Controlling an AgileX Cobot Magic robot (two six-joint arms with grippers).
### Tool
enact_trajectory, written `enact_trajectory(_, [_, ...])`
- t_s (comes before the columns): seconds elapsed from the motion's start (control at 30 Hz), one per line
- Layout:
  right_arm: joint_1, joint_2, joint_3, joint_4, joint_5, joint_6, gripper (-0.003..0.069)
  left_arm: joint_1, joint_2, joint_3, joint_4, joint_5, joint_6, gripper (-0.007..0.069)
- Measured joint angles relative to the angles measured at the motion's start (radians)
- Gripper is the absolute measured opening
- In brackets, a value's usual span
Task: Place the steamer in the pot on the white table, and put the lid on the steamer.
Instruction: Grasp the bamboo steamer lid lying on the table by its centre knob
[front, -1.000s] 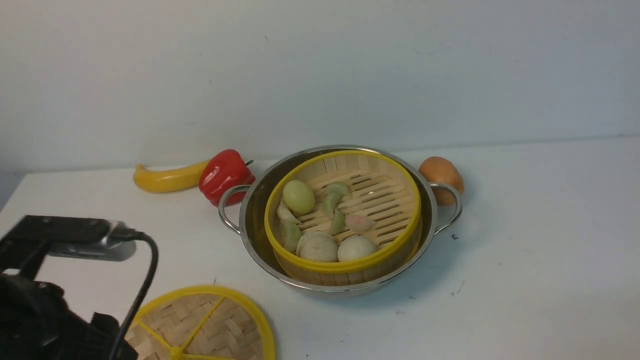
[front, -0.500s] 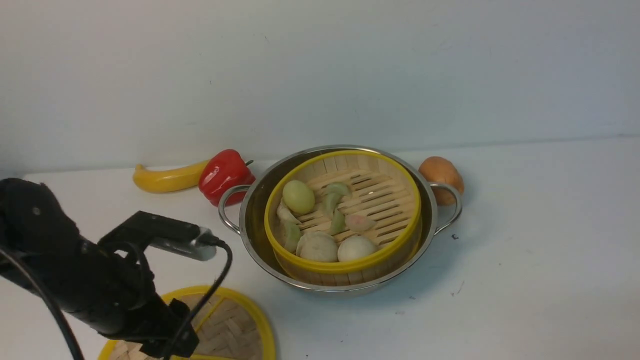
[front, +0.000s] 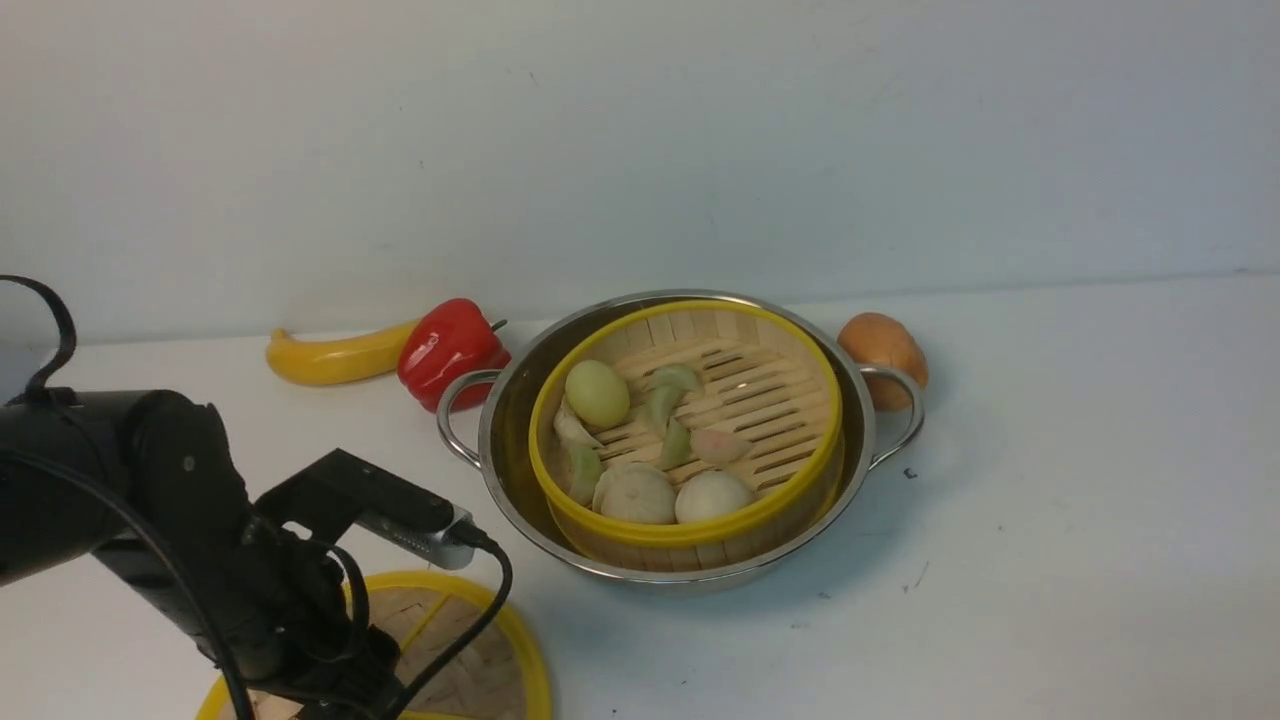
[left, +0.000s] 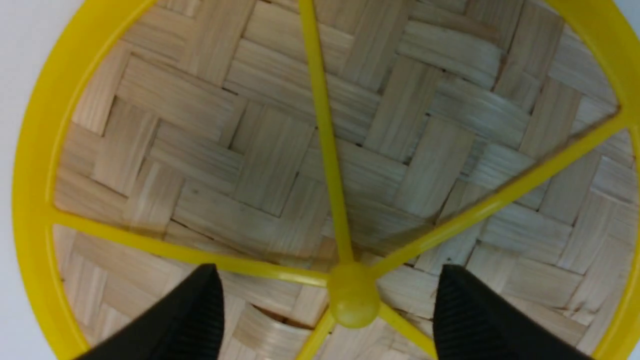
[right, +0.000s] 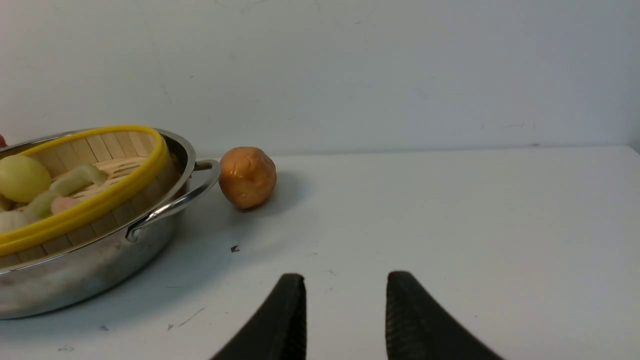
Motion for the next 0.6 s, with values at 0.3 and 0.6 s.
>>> enact_trajectory(0.3, [0.000, 0.000, 0.000, 0.000, 0.000, 0.001, 0.0242, -0.001, 0.062, -0.004, -0.048, -0.002, 0.000, 0.0314])
enact_trajectory(0.6, [0.000, 0.000, 0.000, 0.000, 0.000, 0.000, 0.0242, -0.001, 0.038, -0.075, -0.027, 0.165, -0.018, 0.0115])
